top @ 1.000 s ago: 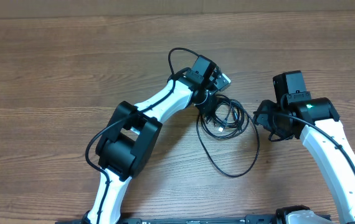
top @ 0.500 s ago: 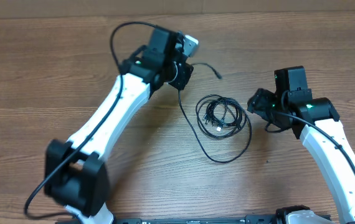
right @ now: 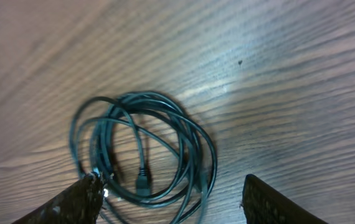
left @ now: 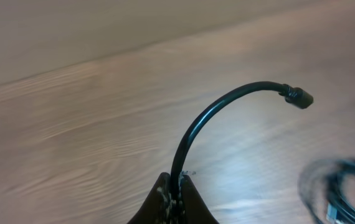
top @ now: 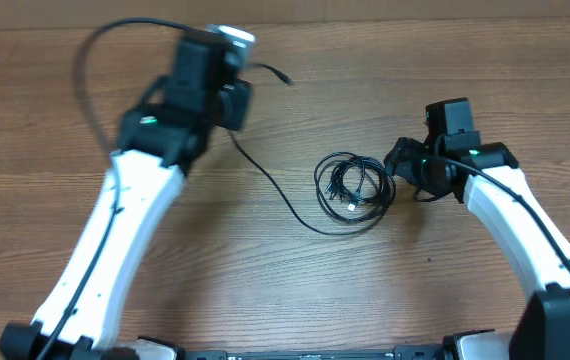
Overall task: Untangle cables
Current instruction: 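Pull the cable end with the left gripper toward the upper left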
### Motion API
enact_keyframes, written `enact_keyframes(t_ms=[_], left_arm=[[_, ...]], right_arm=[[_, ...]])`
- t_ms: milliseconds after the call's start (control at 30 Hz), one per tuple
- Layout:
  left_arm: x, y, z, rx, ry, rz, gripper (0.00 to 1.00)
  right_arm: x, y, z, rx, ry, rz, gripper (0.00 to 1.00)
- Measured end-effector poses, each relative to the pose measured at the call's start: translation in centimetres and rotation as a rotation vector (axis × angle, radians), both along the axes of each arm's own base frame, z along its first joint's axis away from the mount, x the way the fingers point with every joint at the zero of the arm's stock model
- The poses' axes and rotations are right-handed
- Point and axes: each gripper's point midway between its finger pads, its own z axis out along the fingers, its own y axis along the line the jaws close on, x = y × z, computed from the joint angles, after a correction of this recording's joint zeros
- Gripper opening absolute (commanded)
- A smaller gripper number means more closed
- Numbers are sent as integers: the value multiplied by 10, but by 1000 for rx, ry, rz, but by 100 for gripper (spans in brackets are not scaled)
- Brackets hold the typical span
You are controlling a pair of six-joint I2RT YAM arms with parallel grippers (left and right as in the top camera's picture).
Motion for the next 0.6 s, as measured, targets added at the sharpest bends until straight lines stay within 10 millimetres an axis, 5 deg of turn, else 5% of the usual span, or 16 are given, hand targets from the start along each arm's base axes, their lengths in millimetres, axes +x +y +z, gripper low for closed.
enact_keyframes(t_ms=[233, 467, 600], left_arm=[[11, 78, -3, -14, 5, 229, 4], [32, 154, 19, -184, -131, 499, 4], [37, 179, 30, -323, -187, 556, 4]], right_arm=[[-2, 0, -12, -11, 32, 24, 70], [-11, -1, -15, -18, 68, 28, 71], [-11, -1, -15, -19, 68, 31, 71]])
